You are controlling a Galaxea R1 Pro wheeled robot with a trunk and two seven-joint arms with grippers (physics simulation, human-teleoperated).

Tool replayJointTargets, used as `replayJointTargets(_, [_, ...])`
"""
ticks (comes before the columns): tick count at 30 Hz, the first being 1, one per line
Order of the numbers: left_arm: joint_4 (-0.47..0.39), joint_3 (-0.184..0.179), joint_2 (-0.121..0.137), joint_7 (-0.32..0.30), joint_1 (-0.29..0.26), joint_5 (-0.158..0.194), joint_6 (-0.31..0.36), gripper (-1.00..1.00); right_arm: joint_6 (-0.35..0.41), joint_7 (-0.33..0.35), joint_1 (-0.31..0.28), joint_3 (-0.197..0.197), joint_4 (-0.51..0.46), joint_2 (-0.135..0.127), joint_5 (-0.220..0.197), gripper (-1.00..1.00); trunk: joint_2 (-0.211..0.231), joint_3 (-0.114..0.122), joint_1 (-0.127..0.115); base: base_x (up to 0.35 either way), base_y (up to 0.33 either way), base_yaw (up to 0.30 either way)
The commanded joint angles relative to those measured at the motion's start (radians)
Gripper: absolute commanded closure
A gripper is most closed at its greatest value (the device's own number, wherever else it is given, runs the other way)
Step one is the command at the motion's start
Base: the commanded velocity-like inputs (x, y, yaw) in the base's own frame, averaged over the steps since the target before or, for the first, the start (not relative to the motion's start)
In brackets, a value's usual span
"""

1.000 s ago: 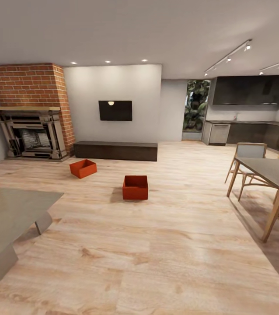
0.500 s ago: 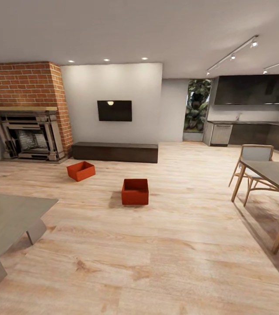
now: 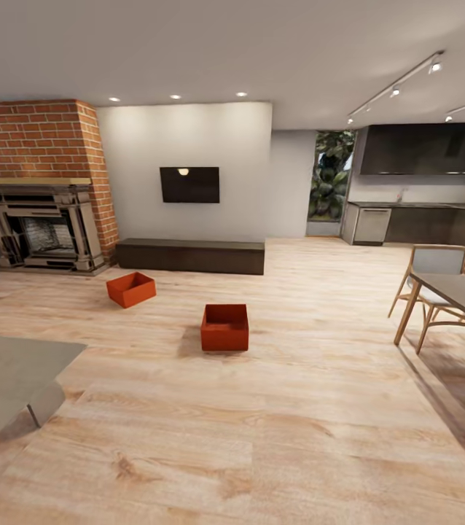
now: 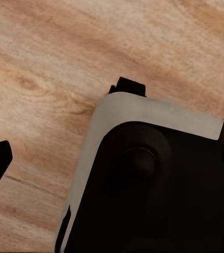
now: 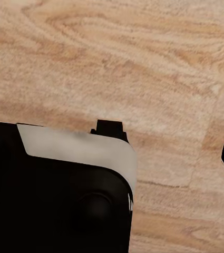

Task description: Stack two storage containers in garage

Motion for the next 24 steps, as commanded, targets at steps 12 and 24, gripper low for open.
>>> replayJointTargets(12, [0.001,0.006,0.001,0.001,0.000,0.003,0.007,-1.00,-0.004,0.001,-0.001,0.009,0.003,0.001,-0.010,-1.00,0.000,-0.001,0.001,0.328,0.000,0.000])
replayJointTargets(24, [0.001,0.006,0.002,0.001,0.000,0.003,0.007,-1.00,-0.004,0.001,-0.001,0.008,0.003,0.000,-0.010,-1.00,0.000,-0.001,0.001,0.329,0.050,0.000])
